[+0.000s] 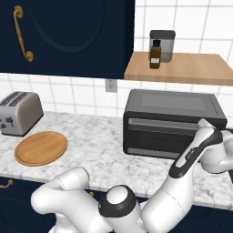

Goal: Pick up the kebab skewer and baguette bread, and place them inside the toaster oven. Close the toaster oven door and start by setting the timer.

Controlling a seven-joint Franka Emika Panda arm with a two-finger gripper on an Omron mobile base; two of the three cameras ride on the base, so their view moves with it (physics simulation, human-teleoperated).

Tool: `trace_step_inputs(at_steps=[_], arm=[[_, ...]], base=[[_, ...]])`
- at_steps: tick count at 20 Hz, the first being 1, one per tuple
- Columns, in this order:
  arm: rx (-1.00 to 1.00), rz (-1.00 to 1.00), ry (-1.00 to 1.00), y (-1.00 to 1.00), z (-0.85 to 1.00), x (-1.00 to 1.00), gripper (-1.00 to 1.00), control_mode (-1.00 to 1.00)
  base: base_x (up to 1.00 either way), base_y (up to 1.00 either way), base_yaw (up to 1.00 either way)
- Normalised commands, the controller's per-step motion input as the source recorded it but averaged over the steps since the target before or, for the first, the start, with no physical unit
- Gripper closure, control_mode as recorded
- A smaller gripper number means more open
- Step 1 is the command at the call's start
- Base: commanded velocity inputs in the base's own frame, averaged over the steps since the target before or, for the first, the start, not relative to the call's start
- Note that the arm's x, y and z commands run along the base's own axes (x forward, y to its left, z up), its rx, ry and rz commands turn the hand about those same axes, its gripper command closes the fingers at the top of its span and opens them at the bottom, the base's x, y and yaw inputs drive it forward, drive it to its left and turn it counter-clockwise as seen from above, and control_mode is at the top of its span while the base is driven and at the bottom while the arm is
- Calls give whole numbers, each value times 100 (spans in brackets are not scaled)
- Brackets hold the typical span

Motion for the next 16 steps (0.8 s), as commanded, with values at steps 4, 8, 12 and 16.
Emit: trace_step_inputs(at_steps=[4,8,12,16], arm=[[0,0,0,0,0,12,-100,-100],[0,0,0,0,0,4,-100,-100],[-1,0,0,3,0,0,-100,-100],[0,0,0,0,0,0,-100,-100]], base=[[0,0,0],[0,0,0],[0,0,0],[0,0,0]])
